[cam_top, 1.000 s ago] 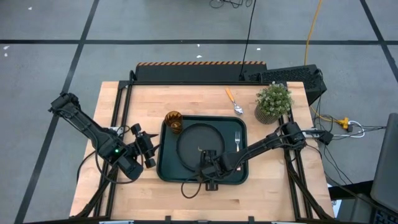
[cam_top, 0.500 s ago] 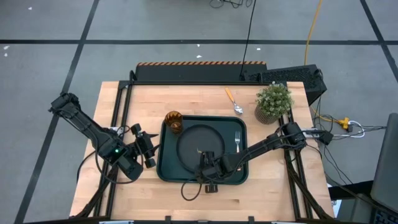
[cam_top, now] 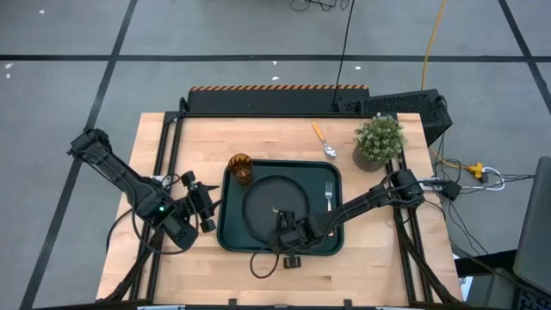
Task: Pick and place plate/cup/fork/spoon on tray
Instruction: Adjust the black plate on the black tray
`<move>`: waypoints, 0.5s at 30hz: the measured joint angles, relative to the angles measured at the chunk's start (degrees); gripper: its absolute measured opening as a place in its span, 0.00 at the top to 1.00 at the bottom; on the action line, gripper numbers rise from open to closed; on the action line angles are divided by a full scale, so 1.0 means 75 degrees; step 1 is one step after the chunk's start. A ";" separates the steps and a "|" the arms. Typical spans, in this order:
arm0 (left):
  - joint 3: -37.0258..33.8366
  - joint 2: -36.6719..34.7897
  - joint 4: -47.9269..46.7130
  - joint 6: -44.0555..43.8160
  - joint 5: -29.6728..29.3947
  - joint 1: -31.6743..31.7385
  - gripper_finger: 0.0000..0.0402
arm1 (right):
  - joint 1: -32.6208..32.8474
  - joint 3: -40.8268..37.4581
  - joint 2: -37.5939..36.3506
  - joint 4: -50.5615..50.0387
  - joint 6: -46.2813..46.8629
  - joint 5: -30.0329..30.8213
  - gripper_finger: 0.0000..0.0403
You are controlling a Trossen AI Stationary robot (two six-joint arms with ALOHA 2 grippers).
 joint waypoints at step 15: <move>0.0000 0.0000 -0.0003 0.0003 0.0003 0.0000 0.52 | 0.0109 0.0003 0.0000 0.0400 -0.0113 -0.0142 1.00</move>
